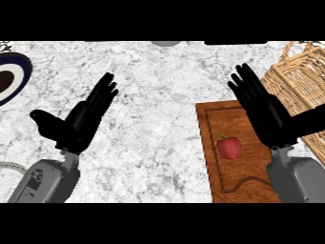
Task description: Pick the bell pepper from the cutting board and place it in the basket
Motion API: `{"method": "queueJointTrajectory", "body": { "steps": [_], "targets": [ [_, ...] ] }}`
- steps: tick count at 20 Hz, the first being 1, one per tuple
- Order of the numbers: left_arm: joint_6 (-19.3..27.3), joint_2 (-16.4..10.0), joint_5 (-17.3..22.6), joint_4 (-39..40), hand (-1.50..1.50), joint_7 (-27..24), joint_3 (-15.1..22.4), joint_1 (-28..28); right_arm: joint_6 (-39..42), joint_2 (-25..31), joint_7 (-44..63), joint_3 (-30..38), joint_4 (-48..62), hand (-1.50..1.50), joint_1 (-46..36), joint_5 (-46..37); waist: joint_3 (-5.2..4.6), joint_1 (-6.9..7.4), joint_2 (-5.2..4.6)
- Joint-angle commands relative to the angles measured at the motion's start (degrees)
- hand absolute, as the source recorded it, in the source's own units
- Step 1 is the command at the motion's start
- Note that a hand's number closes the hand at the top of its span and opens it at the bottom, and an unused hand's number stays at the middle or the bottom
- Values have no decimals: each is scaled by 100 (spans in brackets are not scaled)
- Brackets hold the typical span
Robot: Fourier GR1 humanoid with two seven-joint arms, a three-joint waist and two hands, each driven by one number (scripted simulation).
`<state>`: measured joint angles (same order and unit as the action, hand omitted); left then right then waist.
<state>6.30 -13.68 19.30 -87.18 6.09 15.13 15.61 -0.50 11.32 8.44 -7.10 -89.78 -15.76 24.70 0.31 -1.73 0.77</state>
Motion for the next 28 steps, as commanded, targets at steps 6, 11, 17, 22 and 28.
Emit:
{"method": "queueJointTrajectory", "body": {
  "steps": [6, 11, 17, 22, 28],
  "targets": [
    [998, -433, -606, -155, 0, -675, -892, -712, -1103, 1075, -1193, 335, -1449, 150, 1012, -2221, -49, -44, 123],
    [861, -144, -564, -240, 0, -849, -578, -1036, -2057, 384, -1354, -1833, -1301, -150, 1364, -4764, -58, 226, -3],
    [1134, -102, -653, -451, 0, -767, -635, -1181, -3943, -209, -300, -1619, -966, -150, 2008, -6778, -75, -26, 29],
    [1108, -274, -632, -508, 0, -727, -776, -1340, -3769, 48, 1082, -973, -1168, -150, 2495, -8381, -118, -216, 47],
    [1143, -255, -661, -615, 0, -768, -782, -1343, -1852, 146, 2504, -1223, -1868, -150, 2990, -9605, -132, -134, 16]
  ]
}}
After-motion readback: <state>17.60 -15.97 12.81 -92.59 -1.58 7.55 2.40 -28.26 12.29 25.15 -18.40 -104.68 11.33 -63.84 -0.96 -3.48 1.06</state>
